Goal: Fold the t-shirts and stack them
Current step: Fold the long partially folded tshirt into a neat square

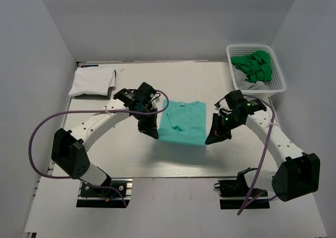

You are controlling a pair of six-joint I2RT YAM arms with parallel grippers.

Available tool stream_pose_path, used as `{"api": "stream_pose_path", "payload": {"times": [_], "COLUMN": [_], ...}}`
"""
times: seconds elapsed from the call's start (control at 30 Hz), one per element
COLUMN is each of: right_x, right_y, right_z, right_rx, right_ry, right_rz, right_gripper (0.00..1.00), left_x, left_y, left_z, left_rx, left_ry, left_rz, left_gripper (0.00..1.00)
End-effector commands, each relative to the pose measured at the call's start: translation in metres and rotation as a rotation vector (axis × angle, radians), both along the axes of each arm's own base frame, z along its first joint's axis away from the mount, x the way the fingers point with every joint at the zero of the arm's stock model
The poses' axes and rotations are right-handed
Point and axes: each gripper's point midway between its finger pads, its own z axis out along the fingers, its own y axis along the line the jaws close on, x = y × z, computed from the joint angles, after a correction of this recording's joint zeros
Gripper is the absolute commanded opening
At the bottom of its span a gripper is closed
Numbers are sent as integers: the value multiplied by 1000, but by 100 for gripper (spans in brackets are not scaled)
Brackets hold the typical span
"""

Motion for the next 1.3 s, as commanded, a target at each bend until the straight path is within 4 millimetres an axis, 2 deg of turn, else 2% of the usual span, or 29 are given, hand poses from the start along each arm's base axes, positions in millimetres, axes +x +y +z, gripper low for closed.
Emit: {"api": "stream_pose_path", "payload": {"times": [0.0,0.07,0.13,0.17,0.2,0.3,0.37,0.57,0.7,0.77,0.83,0.87,1.03,1.1,1.13,1.17,1.2,1.23,1.27], "right_x": [-13,-4,7,19,29,51,65,109,129,143,149,153,176,186,195,201,206,213,219], "right_y": [-3,0,-1,1,-1,2,4,-1,-1,2,5,4,-2,-3,-5,-4,-4,-6,-5], "right_z": [27,32,36,42,43,48,45,49,42,41,42,33,26,20,20,14,14,0,1], "right_rx": [14,28,7,11,-12,-5,-5,-40,-29,-5,11,3,-10,-25,-21,-21,-19,-23,-19], "right_ry": [32,19,-3,-42,-66,-120,-126,-196,-195,-213,-212,-179,-198,-206,-220,-215,-223,-197,-203], "right_rz": [38,33,13,6,-17,-35,-43,-94,-119,-130,-130,-137,-161,-172,-190,-192,-200,-208,-204], "right_gripper": [0,0,0,0,0,0,0,0,0,0,0,0,0,0,0,0,0,0,0], "left_x": [-5,5,18,24,39,62,82,128,153,165,171,177,201,213,217,222,224,227,231], "left_y": [10,9,12,15,15,17,19,7,-7,-6,-8,-12,-19,-23,-22,-24,-22,-24,-26], "left_z": [27,38,41,39,41,42,39,38,36,25,13,14,-1,1,-9,-7,-14,-20,-22], "left_rx": [19,-4,28,57,76,123,169,163,113,113,110,101,59,36,41,36,39,44,40], "left_ry": [-8,-44,-94,-116,-168,-220,-267,-335,-354,-345,-325,-337,-335,-350,-329,-337,-323,-313,-320], "left_rz": [9,20,38,49,66,115,155,193,196,203,182,184,181,189,192,193,188,187,188], "left_gripper": [0,0,0,0,0,0,0,0,0,0,0,0,0,0,0,0,0,0,0]}}
